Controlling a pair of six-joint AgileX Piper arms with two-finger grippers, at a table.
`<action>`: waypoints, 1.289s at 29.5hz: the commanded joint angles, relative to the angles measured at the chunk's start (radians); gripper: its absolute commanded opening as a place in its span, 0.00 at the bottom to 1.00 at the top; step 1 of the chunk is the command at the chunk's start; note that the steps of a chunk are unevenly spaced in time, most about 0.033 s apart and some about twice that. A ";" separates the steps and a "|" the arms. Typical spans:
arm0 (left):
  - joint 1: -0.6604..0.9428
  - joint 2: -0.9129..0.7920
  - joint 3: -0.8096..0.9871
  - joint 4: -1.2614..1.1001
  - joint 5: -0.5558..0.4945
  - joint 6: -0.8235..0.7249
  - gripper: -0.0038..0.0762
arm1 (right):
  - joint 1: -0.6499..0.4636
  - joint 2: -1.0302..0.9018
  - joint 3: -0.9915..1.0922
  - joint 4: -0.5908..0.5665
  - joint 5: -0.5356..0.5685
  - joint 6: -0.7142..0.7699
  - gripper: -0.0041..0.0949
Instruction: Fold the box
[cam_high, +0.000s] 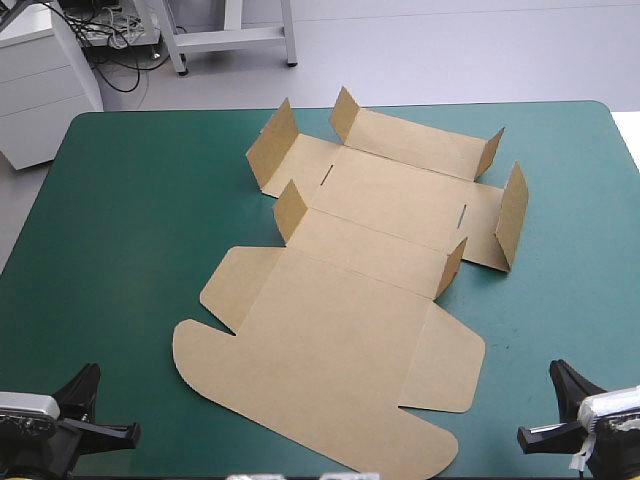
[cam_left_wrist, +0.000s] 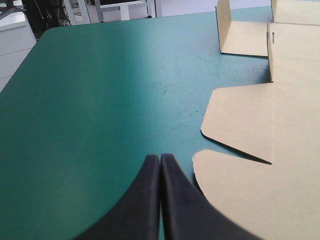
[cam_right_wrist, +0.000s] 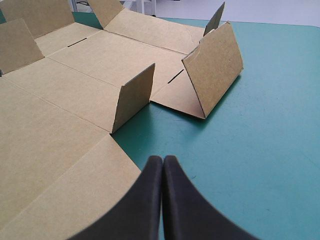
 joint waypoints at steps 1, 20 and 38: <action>-0.001 -0.016 -0.017 -0.007 -0.072 -0.002 0.01 | 0.001 -0.029 -0.024 0.000 -0.083 -0.007 0.02; -0.001 -0.016 -0.017 -0.011 -0.072 0.000 0.01 | 0.001 -0.027 -0.024 0.009 -0.083 -0.042 0.15; -0.001 -0.016 -0.017 -0.011 -0.072 0.000 0.01 | 0.001 0.340 -0.204 0.009 -0.087 0.057 0.77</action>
